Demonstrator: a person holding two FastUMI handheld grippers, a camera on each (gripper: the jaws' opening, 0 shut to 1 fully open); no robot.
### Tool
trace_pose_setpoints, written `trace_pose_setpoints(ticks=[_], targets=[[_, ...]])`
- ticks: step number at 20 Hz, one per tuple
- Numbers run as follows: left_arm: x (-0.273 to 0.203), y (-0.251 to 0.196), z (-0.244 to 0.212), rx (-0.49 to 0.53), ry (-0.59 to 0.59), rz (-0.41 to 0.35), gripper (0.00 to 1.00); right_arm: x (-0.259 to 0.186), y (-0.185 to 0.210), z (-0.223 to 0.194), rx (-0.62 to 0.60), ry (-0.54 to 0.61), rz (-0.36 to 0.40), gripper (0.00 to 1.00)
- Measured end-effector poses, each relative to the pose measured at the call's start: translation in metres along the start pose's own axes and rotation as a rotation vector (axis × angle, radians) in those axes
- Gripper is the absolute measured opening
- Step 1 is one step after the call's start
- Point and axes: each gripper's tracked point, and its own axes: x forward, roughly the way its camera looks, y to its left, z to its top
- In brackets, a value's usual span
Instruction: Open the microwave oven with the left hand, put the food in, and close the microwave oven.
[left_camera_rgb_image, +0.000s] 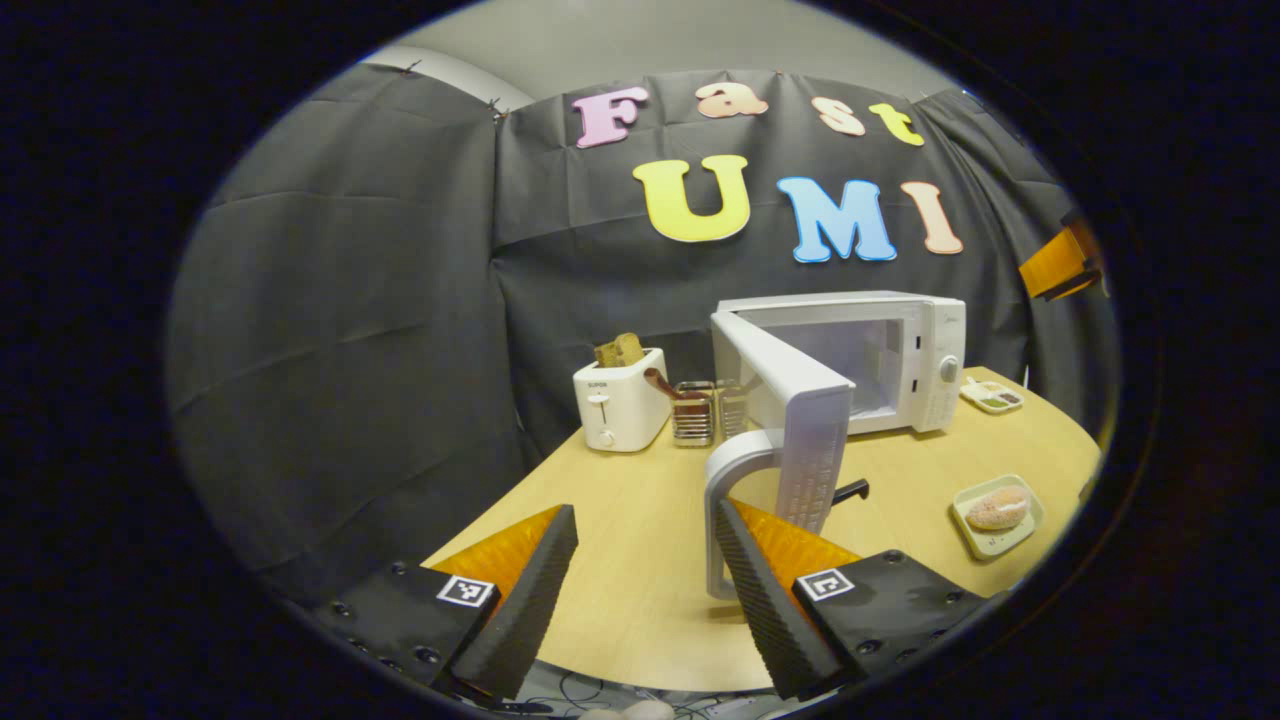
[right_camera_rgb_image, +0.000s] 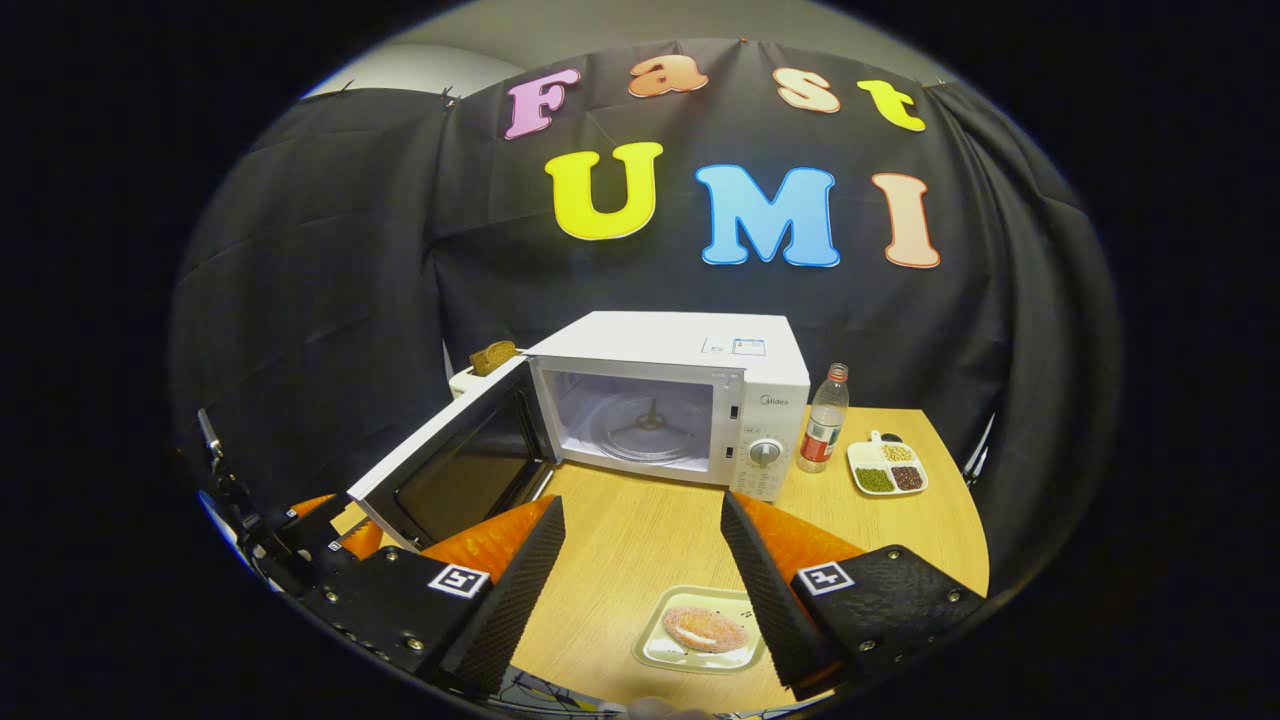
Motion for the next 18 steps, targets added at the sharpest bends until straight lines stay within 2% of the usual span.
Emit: trace_pose_setpoints(ticks=[4, 5, 6, 7, 9, 10, 12, 14, 15, 17, 18], targets=[[-0.013, 0.008, 0.02, 0.004, -0.01, 0.009, 0.94, -0.002, 0.003, 0.002, -0.037, -0.049, 0.008, 0.96], [-0.02, 0.006, 0.03, -0.005, -0.025, 0.001, 0.98, -0.003, 0.002, -0.001, -0.066, -0.064, 0.01, 0.96], [-0.027, 0.003, 0.042, -0.005, -0.033, -0.008, 0.9, -0.003, -0.002, -0.007, -0.113, -0.074, 0.009, 0.96], [-0.032, 0.003, 0.051, -0.002, -0.042, -0.01, 0.92, -0.002, -0.01, -0.018, -0.161, -0.068, -0.003, 0.96], [-0.043, -0.008, 0.077, -0.002, -0.069, -0.041, 0.98, -0.003, -0.024, -0.052, -0.224, -0.03, -0.014, 0.96], [-0.046, -0.016, 0.092, -0.002, -0.09, -0.059, 0.94, -0.003, -0.031, -0.071, -0.238, -0.002, -0.021, 0.96], [-0.047, -0.036, 0.12, 0.0, -0.119, -0.097, 0.98, 0.001, -0.044, -0.111, -0.263, 0.06, -0.021, 0.96], [-0.045, -0.057, 0.14, -0.003, -0.14, -0.137, 0.98, 0.008, -0.05, -0.145, -0.291, 0.111, -0.003, 0.96], [-0.042, -0.067, 0.151, -0.005, -0.148, -0.149, 0.94, 0.012, -0.053, -0.163, -0.308, 0.138, 0.01, 0.96], [-0.035, -0.085, 0.167, -0.011, -0.173, -0.16, 0.98, 0.024, -0.055, -0.191, -0.331, 0.177, 0.039, 0.96], [-0.031, -0.094, 0.172, -0.013, -0.175, -0.164, 0.94, 0.03, -0.057, -0.203, -0.336, 0.195, 0.056, 0.96]])
